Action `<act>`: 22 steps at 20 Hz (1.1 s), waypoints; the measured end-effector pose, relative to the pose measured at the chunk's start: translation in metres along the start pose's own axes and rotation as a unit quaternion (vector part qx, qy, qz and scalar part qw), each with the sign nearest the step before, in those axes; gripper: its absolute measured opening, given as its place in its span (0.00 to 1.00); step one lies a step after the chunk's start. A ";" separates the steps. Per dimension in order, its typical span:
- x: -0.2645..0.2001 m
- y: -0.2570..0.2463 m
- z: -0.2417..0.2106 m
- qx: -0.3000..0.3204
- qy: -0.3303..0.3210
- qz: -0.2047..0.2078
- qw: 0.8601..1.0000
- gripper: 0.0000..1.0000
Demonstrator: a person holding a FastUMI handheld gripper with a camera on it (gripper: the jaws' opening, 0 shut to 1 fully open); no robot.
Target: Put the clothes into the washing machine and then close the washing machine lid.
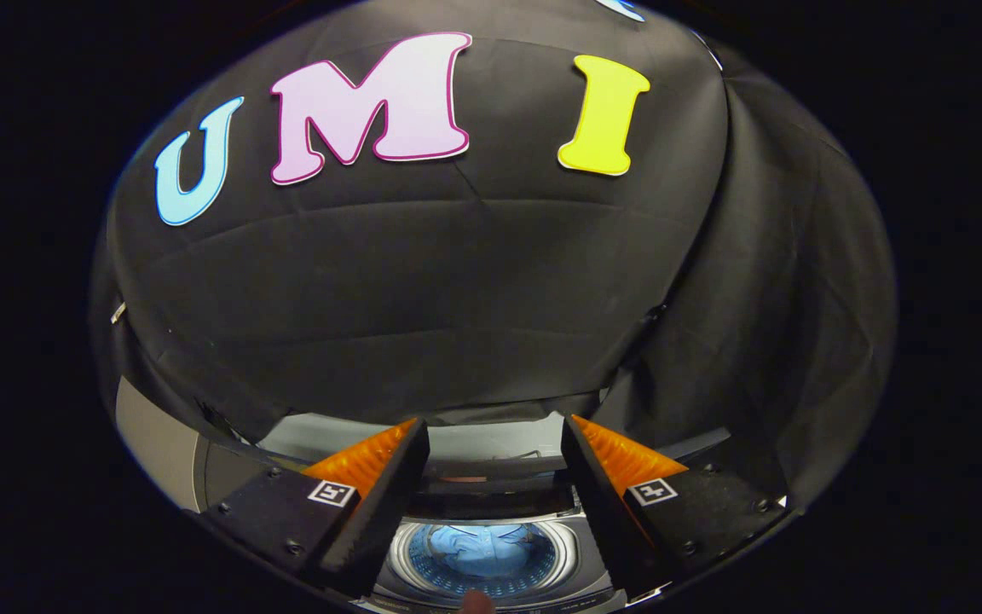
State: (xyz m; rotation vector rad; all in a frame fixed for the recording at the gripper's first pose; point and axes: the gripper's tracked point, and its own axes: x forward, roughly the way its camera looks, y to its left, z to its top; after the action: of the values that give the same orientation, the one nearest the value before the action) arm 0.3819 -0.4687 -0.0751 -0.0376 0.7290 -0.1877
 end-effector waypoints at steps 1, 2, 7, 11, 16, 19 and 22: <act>0.001 0.000 0.003 -0.001 -0.007 0.000 1.000 1.00; 0.000 -0.001 0.003 -0.002 -0.014 0.000 1.000 1.00; -0.005 -0.001 0.001 -0.001 -0.018 -0.002 1.000 1.00; -0.002 -0.002 -0.001 -0.002 -0.015 -0.003 1.000 1.00; -0.002 -0.003 -0.002 -0.004 -0.014 -0.004 1.000 1.00; -0.002 -0.002 -0.001 -0.004 -0.014 -0.004 1.000 1.00; -0.003 -0.002 -0.001 -0.003 -0.017 -0.004 1.000 1.00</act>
State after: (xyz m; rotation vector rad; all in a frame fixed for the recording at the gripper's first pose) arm 0.3790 -0.4702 -0.0734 -0.0488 0.6959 -0.1920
